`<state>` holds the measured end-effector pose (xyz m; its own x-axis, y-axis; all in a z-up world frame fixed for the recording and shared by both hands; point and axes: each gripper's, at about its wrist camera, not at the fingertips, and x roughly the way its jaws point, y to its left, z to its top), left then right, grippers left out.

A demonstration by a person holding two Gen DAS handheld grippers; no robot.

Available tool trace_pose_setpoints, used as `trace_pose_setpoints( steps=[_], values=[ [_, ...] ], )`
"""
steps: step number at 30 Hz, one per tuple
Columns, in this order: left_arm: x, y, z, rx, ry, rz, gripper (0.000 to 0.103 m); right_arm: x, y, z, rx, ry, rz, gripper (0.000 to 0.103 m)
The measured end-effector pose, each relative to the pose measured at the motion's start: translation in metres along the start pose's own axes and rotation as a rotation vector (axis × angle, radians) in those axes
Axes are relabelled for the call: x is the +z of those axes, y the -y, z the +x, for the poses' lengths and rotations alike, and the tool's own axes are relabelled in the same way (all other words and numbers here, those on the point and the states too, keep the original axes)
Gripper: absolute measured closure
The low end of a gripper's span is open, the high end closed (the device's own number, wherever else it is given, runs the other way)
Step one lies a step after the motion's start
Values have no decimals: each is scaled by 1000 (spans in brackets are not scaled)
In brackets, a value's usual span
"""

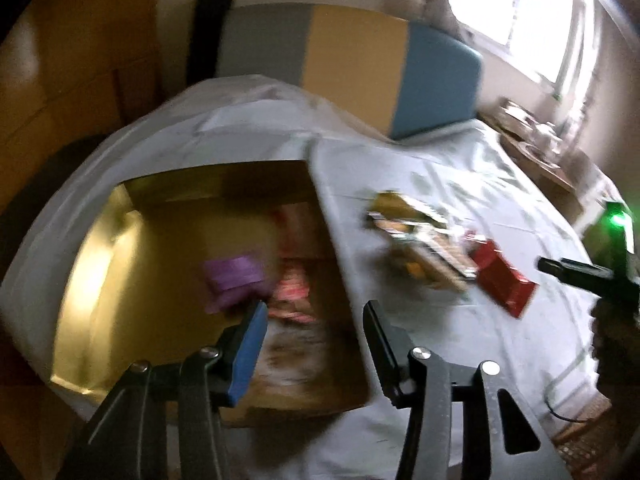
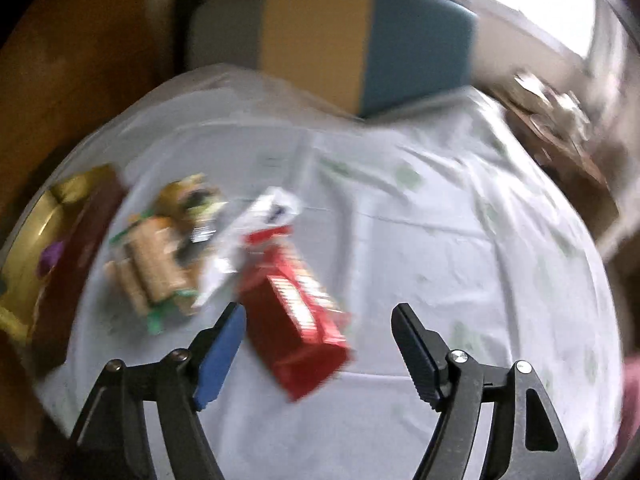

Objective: Organize snacks
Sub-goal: 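Grasp the saltine cracker packet with the left gripper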

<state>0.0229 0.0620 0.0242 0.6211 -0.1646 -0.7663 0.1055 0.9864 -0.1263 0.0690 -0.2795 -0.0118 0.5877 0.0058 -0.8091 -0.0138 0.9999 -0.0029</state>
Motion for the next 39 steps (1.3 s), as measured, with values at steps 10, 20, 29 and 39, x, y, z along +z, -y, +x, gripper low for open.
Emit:
trace_pose_setpoints(
  steps=[10,20,29,39],
  values=[
    [35,89,66,-169,-216,1,42,8,26,0,29,-25,163,18],
    [67,99,143,-67,-384,-240,30,12,28,-9,83,18,207,15],
    [64,113,166,10,-381,-142,34,13,27,-17,100,38,204,13],
    [14,118,119,-106,-291,84,55,9,41,-8,16,-12,250,13]
  ],
)
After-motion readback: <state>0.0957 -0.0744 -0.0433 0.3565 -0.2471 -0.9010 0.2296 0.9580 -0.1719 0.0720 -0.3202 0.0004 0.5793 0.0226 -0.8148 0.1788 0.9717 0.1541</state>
